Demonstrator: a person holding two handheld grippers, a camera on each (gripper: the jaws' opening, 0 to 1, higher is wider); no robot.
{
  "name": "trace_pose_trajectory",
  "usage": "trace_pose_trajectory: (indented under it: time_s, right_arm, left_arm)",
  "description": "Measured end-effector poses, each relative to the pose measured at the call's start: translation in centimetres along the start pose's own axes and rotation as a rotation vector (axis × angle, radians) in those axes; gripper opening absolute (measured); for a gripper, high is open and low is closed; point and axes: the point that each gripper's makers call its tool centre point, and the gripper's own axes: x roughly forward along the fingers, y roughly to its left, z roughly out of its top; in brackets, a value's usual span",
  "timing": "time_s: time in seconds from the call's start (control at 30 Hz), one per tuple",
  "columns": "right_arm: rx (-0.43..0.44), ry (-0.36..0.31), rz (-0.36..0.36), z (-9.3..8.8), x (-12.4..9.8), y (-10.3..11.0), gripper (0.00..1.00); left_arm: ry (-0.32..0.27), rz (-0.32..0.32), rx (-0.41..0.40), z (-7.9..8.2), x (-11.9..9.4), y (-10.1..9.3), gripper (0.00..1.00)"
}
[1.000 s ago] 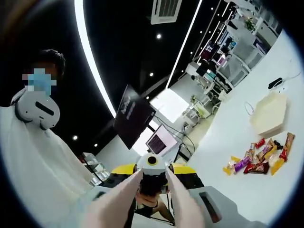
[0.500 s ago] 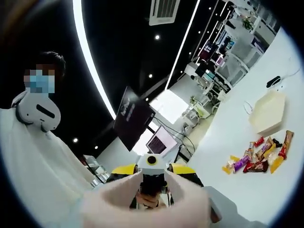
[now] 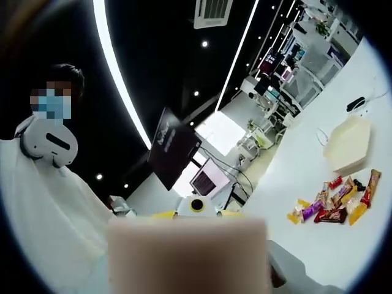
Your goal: Place the target food into the container with the food tongs after gripping and lifting it, then release it inside without dropping or visibly crushing the food.
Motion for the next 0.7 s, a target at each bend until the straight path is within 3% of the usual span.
trace_pose_trajectory:
  time_s: [0.4,0.7]
  right_arm:
    - [-0.002,-0.016,0.002,0.3,0.8,-0.5,0.27]
    - [0.002,-0.047,0.001,1.2,0.9,-0.9,0.28]
  left_arm:
    - [-0.058,0.050,0.022,1.0,-0.9,0.4,0.28]
    - [-0.128,0.104,0.044,3.3,-2.9,0.4,0.27]
